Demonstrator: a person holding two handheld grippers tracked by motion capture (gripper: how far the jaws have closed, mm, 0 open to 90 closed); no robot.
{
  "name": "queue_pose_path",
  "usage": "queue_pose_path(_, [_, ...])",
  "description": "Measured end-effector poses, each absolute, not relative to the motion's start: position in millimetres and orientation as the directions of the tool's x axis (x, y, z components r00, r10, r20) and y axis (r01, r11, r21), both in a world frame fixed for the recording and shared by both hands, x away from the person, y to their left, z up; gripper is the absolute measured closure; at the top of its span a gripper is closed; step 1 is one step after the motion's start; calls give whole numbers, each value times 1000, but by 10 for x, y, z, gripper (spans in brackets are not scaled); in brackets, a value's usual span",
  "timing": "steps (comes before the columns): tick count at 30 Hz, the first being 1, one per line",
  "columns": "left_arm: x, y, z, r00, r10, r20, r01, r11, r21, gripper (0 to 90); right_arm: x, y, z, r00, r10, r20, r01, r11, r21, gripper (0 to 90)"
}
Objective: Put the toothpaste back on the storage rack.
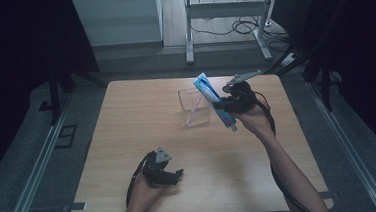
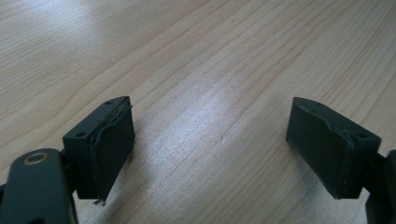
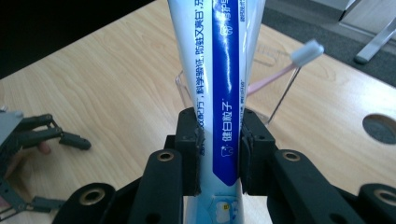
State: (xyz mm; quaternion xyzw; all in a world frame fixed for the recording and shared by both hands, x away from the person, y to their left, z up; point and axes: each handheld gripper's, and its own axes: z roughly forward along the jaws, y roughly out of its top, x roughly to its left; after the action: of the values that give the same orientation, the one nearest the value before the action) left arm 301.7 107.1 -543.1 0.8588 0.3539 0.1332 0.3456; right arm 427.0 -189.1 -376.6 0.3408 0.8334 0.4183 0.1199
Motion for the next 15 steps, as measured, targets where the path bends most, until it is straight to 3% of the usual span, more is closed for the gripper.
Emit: queue_pose_path(15, [3017, 1071, -5431, 714, 700, -16, 516, -510, 688, 153, 4469, -1772, -3704, -737, 674, 51, 424, 403, 811, 724])
